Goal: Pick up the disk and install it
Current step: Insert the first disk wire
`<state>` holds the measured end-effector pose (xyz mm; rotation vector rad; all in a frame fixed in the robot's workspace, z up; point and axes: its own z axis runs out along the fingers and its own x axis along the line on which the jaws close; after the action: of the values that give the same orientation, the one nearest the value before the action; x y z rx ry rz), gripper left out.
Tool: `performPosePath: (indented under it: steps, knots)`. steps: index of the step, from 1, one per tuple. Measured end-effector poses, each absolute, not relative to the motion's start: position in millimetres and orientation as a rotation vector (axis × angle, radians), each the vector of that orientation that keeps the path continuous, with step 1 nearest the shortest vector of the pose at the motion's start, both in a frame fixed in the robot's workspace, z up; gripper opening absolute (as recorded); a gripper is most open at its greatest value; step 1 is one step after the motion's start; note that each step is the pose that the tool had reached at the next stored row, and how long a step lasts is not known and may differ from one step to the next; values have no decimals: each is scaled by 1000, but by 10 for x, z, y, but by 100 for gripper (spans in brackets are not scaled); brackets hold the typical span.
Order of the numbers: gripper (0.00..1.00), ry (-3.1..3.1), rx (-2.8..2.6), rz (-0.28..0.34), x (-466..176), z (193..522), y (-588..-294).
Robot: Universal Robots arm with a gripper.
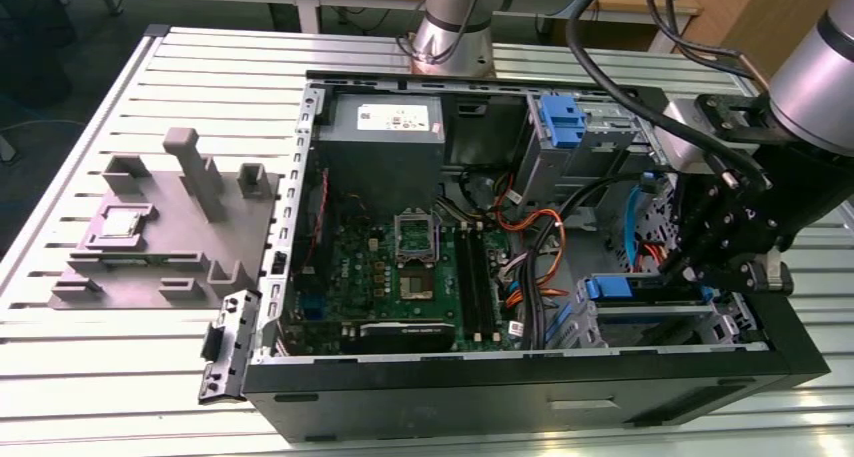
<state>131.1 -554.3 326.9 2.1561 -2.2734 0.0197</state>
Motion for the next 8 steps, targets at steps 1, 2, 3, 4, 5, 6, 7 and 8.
performPosePath:
  steps: [1, 2, 3, 4, 5, 6, 7, 8]
  knots:
    - [17, -2273, 2156, 20, 1310, 3269, -5543]
    - [17, -2274, 2156, 19, 1310, 3267, -5543]
    - [18, -2274, 2157, 18, 1310, 3263, -5543]
    - [18, -2274, 2157, 18, 1310, 3274, -5543]
    - [24, -2274, 2156, 19, 1310, 3295, -5543]
    - [24, -2274, 2156, 19, 1310, 3321, -5543]
    - [24, -2274, 2156, 18, 1310, 3343, -5543]
    - [24, -2273, 2156, 18, 1310, 3363, -5543]
